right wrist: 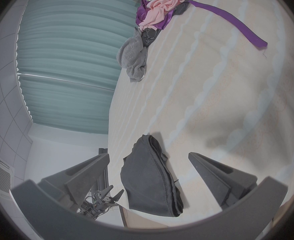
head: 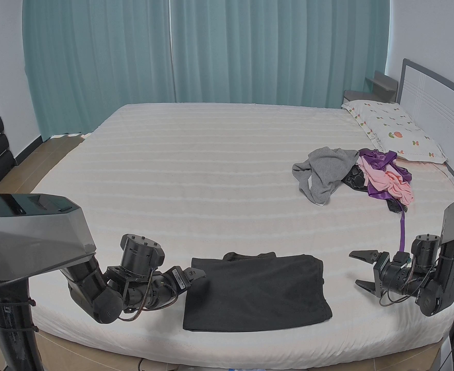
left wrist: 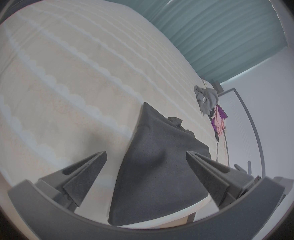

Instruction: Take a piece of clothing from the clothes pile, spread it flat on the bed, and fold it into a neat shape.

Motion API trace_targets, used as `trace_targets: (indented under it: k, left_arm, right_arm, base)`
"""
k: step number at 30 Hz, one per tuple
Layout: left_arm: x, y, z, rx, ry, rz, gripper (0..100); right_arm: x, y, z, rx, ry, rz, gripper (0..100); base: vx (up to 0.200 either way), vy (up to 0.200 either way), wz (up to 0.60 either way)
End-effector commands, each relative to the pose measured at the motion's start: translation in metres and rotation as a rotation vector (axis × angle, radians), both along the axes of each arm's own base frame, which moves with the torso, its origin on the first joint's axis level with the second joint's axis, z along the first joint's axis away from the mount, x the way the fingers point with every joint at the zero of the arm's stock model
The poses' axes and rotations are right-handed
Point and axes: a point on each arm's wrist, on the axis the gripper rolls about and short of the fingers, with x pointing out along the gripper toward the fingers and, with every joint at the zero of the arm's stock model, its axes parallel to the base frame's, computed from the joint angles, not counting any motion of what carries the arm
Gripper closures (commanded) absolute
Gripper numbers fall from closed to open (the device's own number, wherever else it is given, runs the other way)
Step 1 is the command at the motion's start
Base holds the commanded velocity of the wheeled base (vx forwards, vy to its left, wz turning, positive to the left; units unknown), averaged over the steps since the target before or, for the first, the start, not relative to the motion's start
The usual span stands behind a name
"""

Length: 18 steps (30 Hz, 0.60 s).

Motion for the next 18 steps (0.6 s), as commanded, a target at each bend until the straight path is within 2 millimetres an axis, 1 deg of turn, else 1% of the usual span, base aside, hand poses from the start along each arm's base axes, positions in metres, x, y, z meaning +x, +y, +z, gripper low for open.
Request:
trace_targets:
  k: [1,4,18]
  left_arm:
    - [0.006,-0.004,-0.01,0.021,0.001,-0.017,0]
    - [0.008,-0.005,-0.015,0.056,-0.012,-0.042,0]
    - [0.022,-0.017,-0.018,0.05,-0.045,-0.058,0]
  right_arm:
    - [0.001,0.0,0.001,-0.001,-0.015,0.001,0]
    - [0.001,0.0,0.0,-0.001,-0.013,0.003,0]
    - [0.002,0.0,-0.002,-0.022,-0.019,0.006,0]
  base:
    - [0.0,0.0,0.0]
    - [0.0,0.0,0.0]
    - [0.0,0.0,0.0]
